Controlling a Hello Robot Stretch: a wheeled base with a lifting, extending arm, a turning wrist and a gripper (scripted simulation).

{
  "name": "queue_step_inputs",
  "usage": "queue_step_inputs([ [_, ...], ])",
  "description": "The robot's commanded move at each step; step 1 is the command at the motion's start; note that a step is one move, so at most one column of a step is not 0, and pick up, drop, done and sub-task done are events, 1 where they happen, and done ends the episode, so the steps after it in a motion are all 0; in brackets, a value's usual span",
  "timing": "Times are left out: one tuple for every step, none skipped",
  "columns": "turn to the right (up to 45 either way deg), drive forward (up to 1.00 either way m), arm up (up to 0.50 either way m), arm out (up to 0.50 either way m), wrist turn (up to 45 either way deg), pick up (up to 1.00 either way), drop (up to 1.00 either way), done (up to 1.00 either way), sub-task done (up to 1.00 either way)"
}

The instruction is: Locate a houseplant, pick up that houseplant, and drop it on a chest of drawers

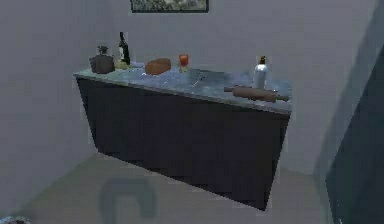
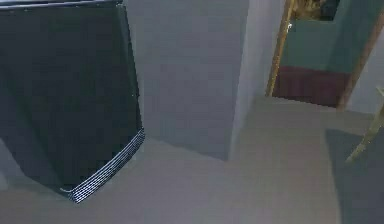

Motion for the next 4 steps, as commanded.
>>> queue_step_inputs([
  [-45.0,0.0,0.0,0.0,0.0,0.0,0.0,0.0,0.0],
  [-45.0,0.0,0.0,0.0,0.0,0.0,0.0,0.0,0.0],
  [-45.0,0.0,0.0,0.0,0.0,0.0,0.0,0.0,0.0],
  [0.0,0.25,0.0,0.0,0.0,0.0,0.0,0.0,0.0],
])
